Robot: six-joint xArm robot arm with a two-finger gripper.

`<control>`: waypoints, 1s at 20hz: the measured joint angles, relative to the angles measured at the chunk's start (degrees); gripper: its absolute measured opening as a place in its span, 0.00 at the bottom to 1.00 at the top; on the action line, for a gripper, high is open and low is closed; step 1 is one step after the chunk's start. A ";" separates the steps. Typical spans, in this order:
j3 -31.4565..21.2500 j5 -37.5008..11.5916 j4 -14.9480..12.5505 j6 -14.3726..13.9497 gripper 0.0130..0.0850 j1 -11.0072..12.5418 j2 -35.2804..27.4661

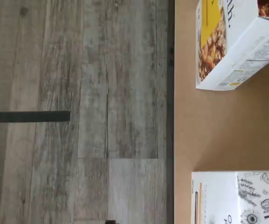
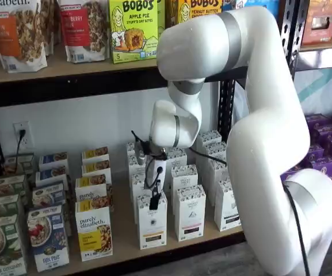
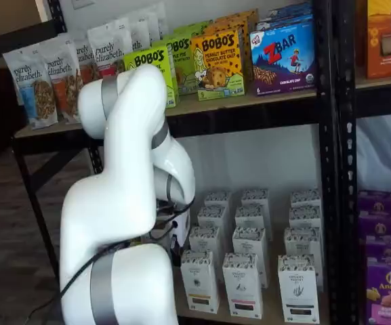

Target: Pick up the white box with a yellow strip in the middle, on the bottom shelf, the fourth box from the left

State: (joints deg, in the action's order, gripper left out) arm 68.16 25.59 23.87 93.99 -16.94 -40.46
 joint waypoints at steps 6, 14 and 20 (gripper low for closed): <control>0.90 2.87 0.30 0.61 1.00 0.59 0.12; 2.52 0.22 2.11 2.62 1.00 0.88 -1.92; 6.40 1.64 1.18 2.73 1.00 2.06 -4.86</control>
State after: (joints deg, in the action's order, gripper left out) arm 74.56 27.23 25.05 96.72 -14.88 -45.32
